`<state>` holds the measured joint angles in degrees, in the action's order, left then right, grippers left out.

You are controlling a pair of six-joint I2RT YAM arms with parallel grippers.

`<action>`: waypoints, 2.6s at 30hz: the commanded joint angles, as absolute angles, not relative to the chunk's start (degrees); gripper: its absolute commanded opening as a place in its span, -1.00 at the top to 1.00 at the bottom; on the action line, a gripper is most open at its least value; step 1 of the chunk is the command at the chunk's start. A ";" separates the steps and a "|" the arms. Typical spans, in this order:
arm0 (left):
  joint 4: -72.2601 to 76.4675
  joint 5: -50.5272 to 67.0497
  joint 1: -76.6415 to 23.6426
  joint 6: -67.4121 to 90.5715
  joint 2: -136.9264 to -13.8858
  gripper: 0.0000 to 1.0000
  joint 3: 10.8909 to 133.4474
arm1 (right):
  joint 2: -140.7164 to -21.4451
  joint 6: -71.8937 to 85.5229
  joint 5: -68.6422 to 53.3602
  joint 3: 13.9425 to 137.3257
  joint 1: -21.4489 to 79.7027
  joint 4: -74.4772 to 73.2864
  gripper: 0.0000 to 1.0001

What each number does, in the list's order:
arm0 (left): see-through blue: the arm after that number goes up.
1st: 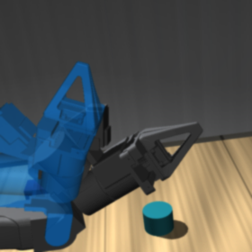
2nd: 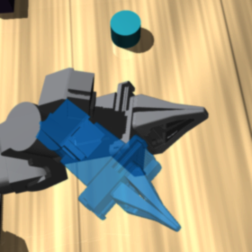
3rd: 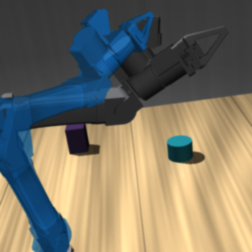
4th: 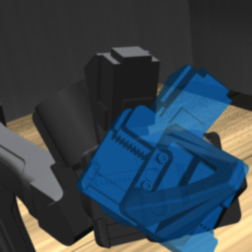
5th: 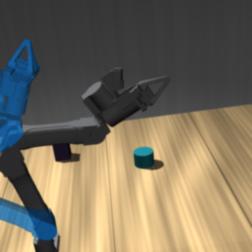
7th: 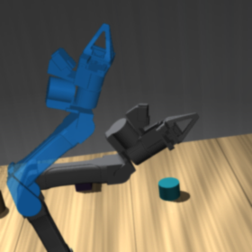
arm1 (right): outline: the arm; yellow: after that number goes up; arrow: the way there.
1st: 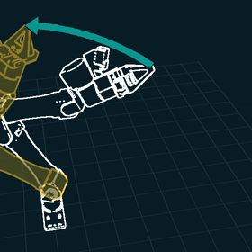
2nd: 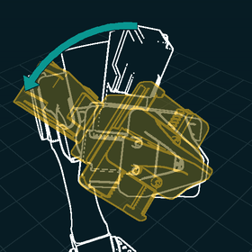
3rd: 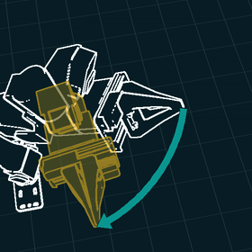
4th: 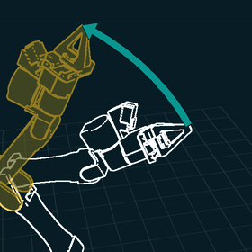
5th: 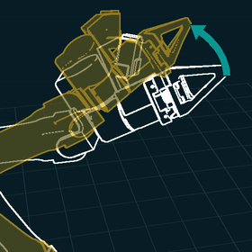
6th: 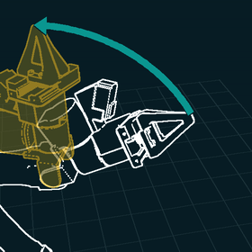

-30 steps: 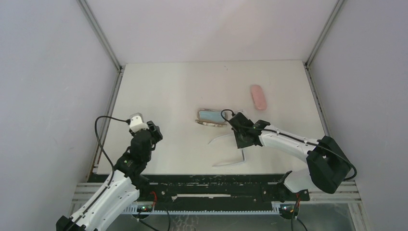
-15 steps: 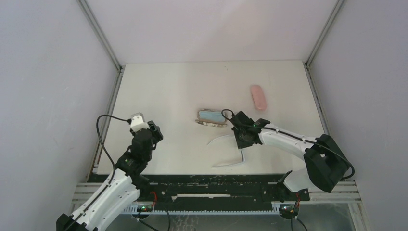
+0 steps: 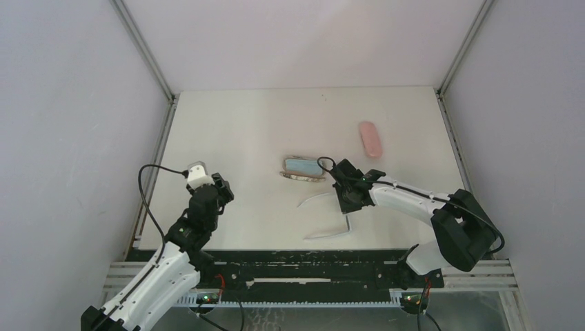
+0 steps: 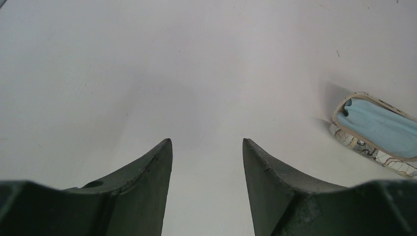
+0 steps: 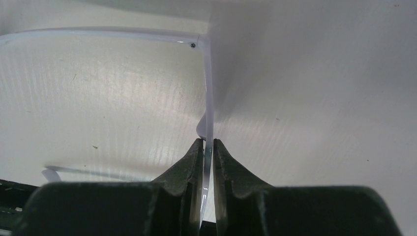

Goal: Organize the sunglasses
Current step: Pick up the sunglasses from the center of the board, then fold the sunglasses.

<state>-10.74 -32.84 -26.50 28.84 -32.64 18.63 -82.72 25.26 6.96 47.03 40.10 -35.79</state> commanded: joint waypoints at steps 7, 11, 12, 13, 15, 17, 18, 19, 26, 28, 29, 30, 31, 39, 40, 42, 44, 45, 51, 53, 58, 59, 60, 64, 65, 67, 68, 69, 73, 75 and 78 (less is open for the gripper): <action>-8.49 -33.22 -26.66 27.58 -32.29 -0.17 20.03 | -80.11 24.29 9.14 47.11 40.57 -35.43 1.00; -10.00 -33.78 -26.66 28.96 -28.31 -0.13 19.52 | -75.40 23.53 11.36 46.83 41.70 -36.59 1.00; -10.35 -33.99 -26.69 29.71 -26.95 -0.15 19.08 | -74.00 23.43 11.64 46.60 42.01 -36.76 1.00; -10.63 -33.95 -26.66 30.45 -25.78 -0.16 18.79 | -72.62 23.15 11.80 46.51 42.32 -37.01 1.00; -12.41 -33.71 -26.64 32.15 -24.69 -0.17 19.44 | -69.51 22.51 12.49 46.49 43.51 -37.53 1.00; -15.75 -32.92 -26.64 34.52 -24.96 -0.18 21.90 | -65.93 22.05 14.17 46.47 45.02 -37.82 1.00; -16.87 -32.01 -26.71 35.40 -25.46 -0.18 23.15 | -63.80 21.68 14.83 46.32 45.69 -37.61 1.00; -17.96 -30.94 -26.81 36.30 -26.11 -0.18 24.32 | -62.07 21.01 15.08 46.18 46.58 -37.20 1.00; -22.45 -26.69 -32.98 38.17 -34.87 -0.18 33.66 | -55.19 17.10 21.91 45.83 55.73 -33.09 1.00; -23.33 -27.05 -35.73 40.07 -36.98 -0.18 35.73 | -54.20 16.98 25.15 45.79 58.54 -32.02 1.00; -23.71 -27.24 -37.08 40.46 -37.87 -0.18 36.60 | -53.93 16.90 26.74 45.79 59.94 -31.52 1.00; -24.04 -27.52 -38.57 40.90 -38.56 -0.17 37.31 | -53.88 16.38 28.09 45.79 61.15 -30.94 1.00; -24.24 -27.66 -40.32 41.38 -39.25 -0.18 37.90 | -54.00 15.83 29.49 45.79 62.40 -30.31 1.00; -24.87 -28.09 -47.80 44.13 -44.93 -0.18 40.96 | -55.71 12.24 39.85 46.29 71.22 -24.63 1.00; -24.94 -28.24 -48.48 44.33 -45.44 -0.18 41.07 | -55.92 11.96 40.62 46.49 71.80 -24.16 1.00; -24.87 -28.67 -49.82 44.59 -46.37 -0.18 41.25 | -56.28 11.55 42.10 46.86 72.84 -23.56 1.00; -24.87 -29.29 -51.06 44.96 -46.89 -0.18 41.26 | -56.57 11.05 42.72 47.21 73.44 -23.17 1.00; -24.78 -29.49 -51.48 45.06 -47.05 -0.18 41.23 | -56.67 10.87 43.08 47.36 73.74 -22.97 1.00; -23.30 -29.42 -53.57 44.73 -48.66 -0.19 41.58 | -57.13 10.85 43.79 47.51 74.26 -22.06 1.00; -23.12 -30.05 -54.58 44.52 -49.63 -0.19 42.17 | -57.28 10.90 43.81 47.63 74.24 -21.69 1.00; -22.63 -32.41 -57.71 44.50 -53.36 -0.19 43.81 | -58.71 11.21 43.64 48.85 74.24 -21.92 1.00; -22.45 -32.77 -58.36 44.48 -54.53 -0.19 44.24 | -59.12 11.33 43.53 49.13 74.24 -21.90 1.00; -22.30 -33.12 -59.03 44.52 -55.69 -0.19 44.73 | -59.41 11.52 43.43 49.39 74.26 -21.95 1.00; -21.08 -34.57 -62.70 44.73 -59.83 -0.20 46.76 | -60.18 12.40 42.37 50.03 74.27 -21.42 1.00; -20.69 -34.62 -63.35 44.82 -60.69 -0.20 47.16 | -60.12 12.73 41.99 50.01 74.27 -21.10 1.00; -19.68 -34.54 -64.75 44.91 -62.67 -0.20 47.93 | -60.03 13.73 41.41 49.98 74.27 -20.72 1.00; -19.27 -34.57 -65.42 44.91 -63.48 -0.20 48.45 | -59.95 14.20 41.19 49.97 74.27 -20.53 1.00; -18.87 -34.55 -65.94 44.99 -64.11 -0.21 48.84 | -59.87 14.62 40.70 49.95 74.27 -20.34 1.00; -17.81 -34.59 -67.58 44.76 -66.29 -0.22 50.58 | -60.03 15.65 38.56 49.84 74.27 -19.45 1.00; -17.40 -34.54 -67.91 44.44 -66.98 -0.23 51.37 | -60.11 16.17 37.27 49.60 74.27 -18.85 1.00; -16.65 -34.61 -68.19 44.13 -67.23 -0.27 52.02 | -60.28 17.19 35.48 49.28 74.19 -18.11 1.00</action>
<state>-20.38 -32.88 -67.66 44.01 -67.22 47.77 -60.45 14.48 38.20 47.40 73.65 -22.09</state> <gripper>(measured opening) 0.621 0.013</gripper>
